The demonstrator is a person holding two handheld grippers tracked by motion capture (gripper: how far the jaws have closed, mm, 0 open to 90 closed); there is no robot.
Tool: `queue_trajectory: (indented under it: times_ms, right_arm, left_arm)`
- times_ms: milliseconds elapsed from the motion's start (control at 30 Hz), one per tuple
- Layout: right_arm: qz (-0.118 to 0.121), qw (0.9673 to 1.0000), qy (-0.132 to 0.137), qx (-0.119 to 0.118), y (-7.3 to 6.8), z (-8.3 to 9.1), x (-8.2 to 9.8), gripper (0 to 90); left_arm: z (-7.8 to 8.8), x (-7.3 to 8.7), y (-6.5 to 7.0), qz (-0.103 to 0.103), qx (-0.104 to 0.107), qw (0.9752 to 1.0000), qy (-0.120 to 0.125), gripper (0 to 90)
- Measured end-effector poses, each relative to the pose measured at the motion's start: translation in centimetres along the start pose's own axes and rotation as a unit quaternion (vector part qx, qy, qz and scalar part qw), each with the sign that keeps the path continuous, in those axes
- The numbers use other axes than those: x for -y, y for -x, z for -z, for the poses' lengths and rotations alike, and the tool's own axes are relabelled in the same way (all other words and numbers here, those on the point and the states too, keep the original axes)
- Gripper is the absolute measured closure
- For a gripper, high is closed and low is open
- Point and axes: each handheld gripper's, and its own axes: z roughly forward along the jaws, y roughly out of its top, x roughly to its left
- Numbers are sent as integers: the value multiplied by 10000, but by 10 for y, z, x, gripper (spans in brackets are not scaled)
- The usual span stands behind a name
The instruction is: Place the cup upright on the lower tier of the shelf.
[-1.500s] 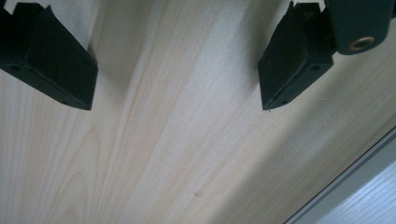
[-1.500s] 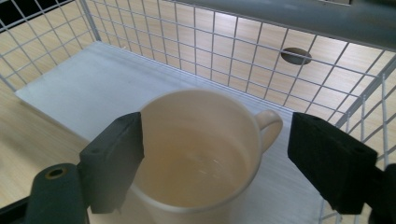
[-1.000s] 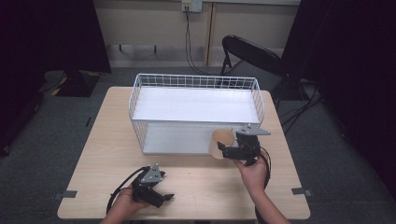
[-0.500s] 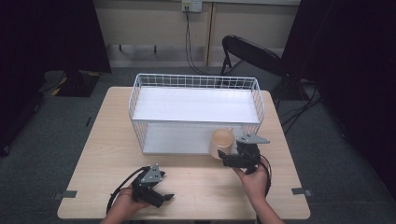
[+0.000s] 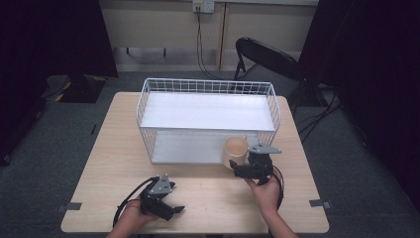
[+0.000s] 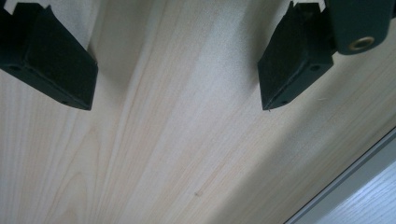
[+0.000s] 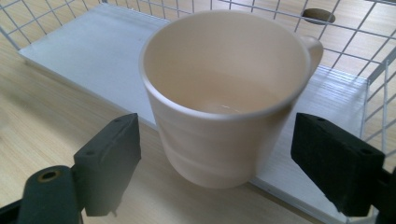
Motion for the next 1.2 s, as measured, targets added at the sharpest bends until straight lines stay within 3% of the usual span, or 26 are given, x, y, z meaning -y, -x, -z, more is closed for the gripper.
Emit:
queue_trajectory:
  times_ms: [333,1200]
  right_arm:
    - [26,9999,16,121,0,-2,-4,213]
    - [207,9993,149,287,-4,-3,-8,520]
  left_arm:
    - [0,0,0,0,0,10000,2,116]
    - [0,0,0,-1,0,10000,0,116]
